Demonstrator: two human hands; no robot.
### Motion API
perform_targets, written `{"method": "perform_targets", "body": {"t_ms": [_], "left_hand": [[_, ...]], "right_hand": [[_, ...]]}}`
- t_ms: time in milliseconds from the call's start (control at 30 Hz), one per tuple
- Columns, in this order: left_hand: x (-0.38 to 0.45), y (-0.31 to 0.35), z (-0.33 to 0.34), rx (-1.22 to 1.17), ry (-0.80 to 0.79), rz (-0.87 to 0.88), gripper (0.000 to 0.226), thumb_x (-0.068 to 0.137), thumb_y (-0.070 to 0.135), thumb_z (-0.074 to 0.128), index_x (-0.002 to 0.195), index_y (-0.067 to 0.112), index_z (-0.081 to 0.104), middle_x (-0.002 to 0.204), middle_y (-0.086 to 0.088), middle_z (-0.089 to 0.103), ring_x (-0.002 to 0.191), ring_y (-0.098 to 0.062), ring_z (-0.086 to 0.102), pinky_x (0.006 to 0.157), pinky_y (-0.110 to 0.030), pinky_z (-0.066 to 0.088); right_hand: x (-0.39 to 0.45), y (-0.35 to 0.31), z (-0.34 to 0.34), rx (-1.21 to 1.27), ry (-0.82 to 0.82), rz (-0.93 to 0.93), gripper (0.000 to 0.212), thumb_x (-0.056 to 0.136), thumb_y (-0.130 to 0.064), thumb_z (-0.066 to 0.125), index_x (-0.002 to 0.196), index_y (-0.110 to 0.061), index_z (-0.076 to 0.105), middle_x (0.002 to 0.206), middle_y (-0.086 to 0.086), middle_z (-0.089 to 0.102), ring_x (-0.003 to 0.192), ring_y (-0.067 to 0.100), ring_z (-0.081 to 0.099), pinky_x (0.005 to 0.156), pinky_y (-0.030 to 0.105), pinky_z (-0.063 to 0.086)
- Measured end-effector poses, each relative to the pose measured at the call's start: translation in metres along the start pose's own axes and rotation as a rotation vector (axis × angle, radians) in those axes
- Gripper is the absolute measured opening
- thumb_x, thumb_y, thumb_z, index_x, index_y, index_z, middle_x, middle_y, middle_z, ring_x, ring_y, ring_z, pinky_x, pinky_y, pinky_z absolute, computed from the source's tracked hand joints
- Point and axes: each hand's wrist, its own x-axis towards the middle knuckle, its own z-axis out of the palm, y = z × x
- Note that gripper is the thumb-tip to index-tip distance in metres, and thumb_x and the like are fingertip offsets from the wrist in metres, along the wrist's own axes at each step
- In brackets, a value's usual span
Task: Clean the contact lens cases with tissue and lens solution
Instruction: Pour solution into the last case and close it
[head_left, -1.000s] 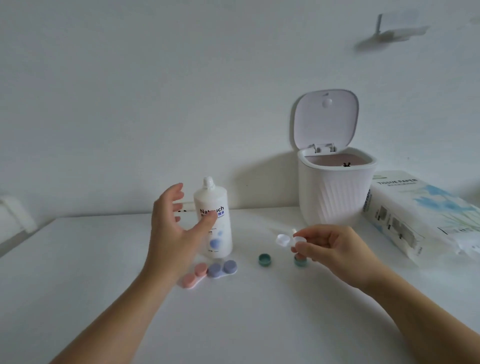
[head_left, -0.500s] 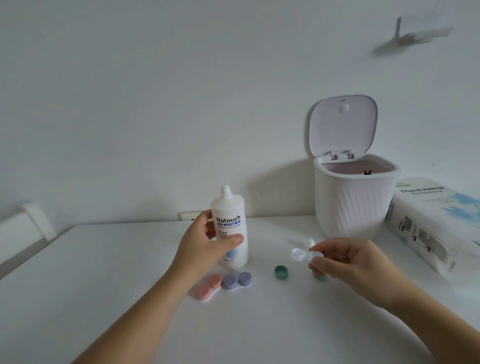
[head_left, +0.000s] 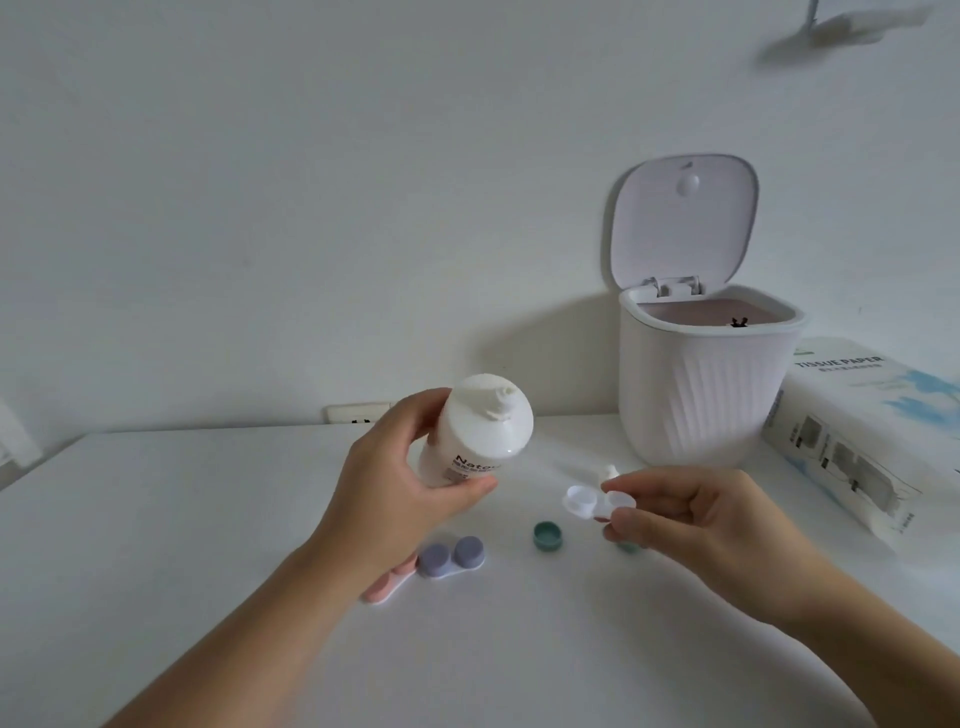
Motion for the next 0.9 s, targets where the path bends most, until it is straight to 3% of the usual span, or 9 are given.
{"method": "perform_targets", "body": {"t_ms": [167, 333, 567, 800, 900], "left_hand": [[0.001, -0.003, -0.002, 0.106, -0.030, 0.114, 0.065, 0.066, 0.026, 0.092, 0.116, 0.048, 0.057, 0.116, 0.025, 0.064, 0.113, 0.005, 0.058, 0.085, -0.001, 0.038], [0.003, -0.007, -0.003, 0.197, -0.041, 0.220, 0.064, 0.064, 0.017, 0.091, 0.116, 0.039, 0.060, 0.115, 0.023, 0.062, 0.108, 0.006, 0.056, 0.083, -0.002, 0.037], [0.004, -0.010, 0.000, 0.272, -0.027, 0.288, 0.064, 0.066, 0.020, 0.089, 0.120, 0.037, 0.059, 0.116, 0.024, 0.062, 0.109, 0.001, 0.054, 0.086, -0.003, 0.036], [0.007, -0.012, 0.004, 0.354, 0.038, 0.411, 0.063, 0.063, 0.011, 0.088, 0.120, 0.021, 0.063, 0.119, 0.010, 0.066, 0.111, -0.016, 0.057, 0.092, -0.023, 0.041], [0.009, -0.013, 0.005, 0.374, 0.045, 0.431, 0.063, 0.062, 0.007, 0.088, 0.120, 0.018, 0.064, 0.118, 0.007, 0.066, 0.110, -0.018, 0.056, 0.092, -0.025, 0.041]], "right_hand": [[-0.005, -0.007, 0.004, -0.057, 0.012, -0.075, 0.032, 0.065, -0.048, 0.079, 0.096, -0.040, 0.078, 0.092, -0.004, 0.080, 0.090, 0.015, 0.077, 0.088, 0.028, 0.059], [-0.007, -0.009, 0.007, -0.129, 0.040, -0.147, 0.033, 0.064, -0.053, 0.078, 0.096, -0.045, 0.077, 0.091, -0.011, 0.079, 0.085, 0.009, 0.076, 0.083, 0.022, 0.058], [-0.008, -0.007, 0.008, -0.072, 0.015, -0.121, 0.041, 0.063, -0.051, 0.078, 0.101, -0.038, 0.077, 0.093, -0.005, 0.080, 0.092, 0.013, 0.077, 0.090, 0.023, 0.057], [-0.009, -0.008, 0.009, -0.126, 0.037, -0.139, 0.038, 0.064, -0.051, 0.077, 0.100, -0.037, 0.077, 0.091, -0.008, 0.080, 0.090, 0.010, 0.076, 0.091, 0.025, 0.056], [-0.008, -0.008, 0.010, -0.141, 0.039, -0.145, 0.037, 0.065, -0.052, 0.076, 0.099, -0.038, 0.077, 0.091, -0.009, 0.080, 0.090, 0.011, 0.077, 0.091, 0.028, 0.057]]}}
